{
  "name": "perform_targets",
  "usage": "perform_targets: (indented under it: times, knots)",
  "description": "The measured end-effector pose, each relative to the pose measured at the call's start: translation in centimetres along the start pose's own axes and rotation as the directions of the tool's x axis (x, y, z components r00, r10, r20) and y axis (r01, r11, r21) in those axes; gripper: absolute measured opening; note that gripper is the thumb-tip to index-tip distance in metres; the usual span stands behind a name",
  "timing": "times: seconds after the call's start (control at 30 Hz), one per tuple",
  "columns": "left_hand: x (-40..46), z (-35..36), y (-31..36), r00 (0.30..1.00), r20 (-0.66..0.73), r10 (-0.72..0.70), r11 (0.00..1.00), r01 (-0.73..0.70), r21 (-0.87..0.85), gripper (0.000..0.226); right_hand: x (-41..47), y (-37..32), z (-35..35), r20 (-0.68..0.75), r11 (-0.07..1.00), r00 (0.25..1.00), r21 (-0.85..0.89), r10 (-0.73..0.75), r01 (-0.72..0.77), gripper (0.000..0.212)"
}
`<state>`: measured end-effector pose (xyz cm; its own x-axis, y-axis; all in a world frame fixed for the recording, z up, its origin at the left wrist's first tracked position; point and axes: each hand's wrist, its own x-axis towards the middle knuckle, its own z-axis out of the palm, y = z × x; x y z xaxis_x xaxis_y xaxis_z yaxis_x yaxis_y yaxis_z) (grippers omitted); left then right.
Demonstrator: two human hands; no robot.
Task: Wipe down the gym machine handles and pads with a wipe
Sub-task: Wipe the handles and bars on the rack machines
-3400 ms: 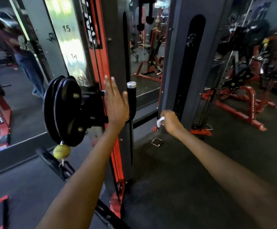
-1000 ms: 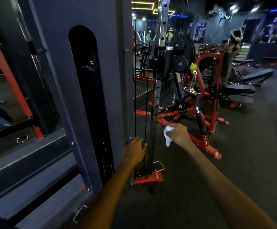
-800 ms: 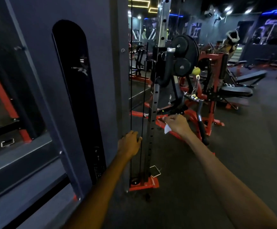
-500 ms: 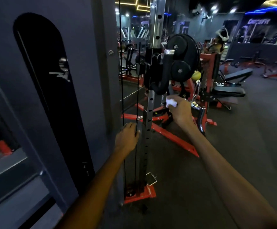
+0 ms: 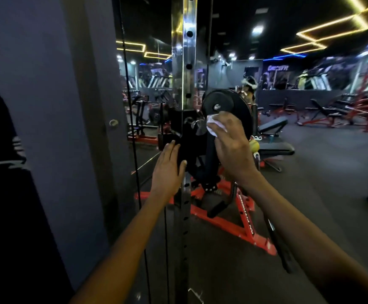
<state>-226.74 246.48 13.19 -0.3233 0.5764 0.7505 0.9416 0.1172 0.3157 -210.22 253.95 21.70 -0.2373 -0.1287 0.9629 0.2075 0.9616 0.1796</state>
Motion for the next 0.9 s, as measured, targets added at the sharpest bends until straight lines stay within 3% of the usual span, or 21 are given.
perform_targets:
  times: [0.1, 0.27, 0.43, 0.5, 0.6, 0.67, 0.77, 0.87, 0.9]
  knots:
    - [2.7, 1.6, -1.4, 0.992, -0.067, 0.105, 0.993, -0.108, -0.041, 0.054, -0.3, 1.1, 0.8, 0.175, 0.989, 0.978, -0.082, -0.111, 0.127, 0.026]
    - [7.2, 3.4, -3.0, 0.976, -0.133, 0.173, 0.973, -0.191, -0.131, 0.058, -3.5, 0.3, 0.6, 0.383, 0.965, 0.916, -0.175, -0.118, 0.197, 0.027]
    - [9.8, 5.0, -4.2, 0.973, -0.096, 0.209, 0.949, -0.226, -0.221, 0.06, -6.3, -1.4, -0.2, 0.618, 0.893, 0.764, -0.217, -0.186, 0.394, 0.032]
    - [10.0, 5.5, -4.3, 0.974, -0.098, 0.205, 0.941, -0.223, -0.253, 0.061, -4.7, -1.8, -0.6, 0.634, 0.865, 0.747, -0.246, -0.199, 0.438, 0.041]
    - [10.0, 6.1, -4.0, 0.973, -0.115, 0.2, 0.92, -0.227, -0.321, 0.061, 0.0, -0.9, -0.1, 0.511, 0.847, 0.851, -0.394, -0.121, 0.357, 0.035]
    - [10.1, 6.4, -3.8, 0.973, -0.131, 0.191, 0.909, -0.226, -0.351, 0.06, 1.9, -0.4, 0.6, 0.506, 0.781, 0.86, -0.513, -0.062, 0.358, 0.029]
    - [10.3, 6.7, -4.0, 0.973, -0.142, 0.184, 0.901, -0.225, -0.37, 0.059, -0.2, -1.6, 2.0, 0.596, 0.725, 0.802, -0.535, -0.041, 0.435, 0.028]
    - [10.3, 6.8, -4.1, 0.969, -0.146, 0.197, 0.899, -0.238, -0.367, 0.059, -5.3, -2.8, 1.5, 0.711, 0.788, 0.702, -0.404, -0.048, 0.464, 0.032]
    - [10.2, 6.8, -4.1, 0.969, -0.141, 0.202, 0.899, -0.24, -0.365, 0.059, -6.6, -3.2, 1.0, 0.705, 0.845, 0.709, -0.356, -0.037, 0.398, 0.034]
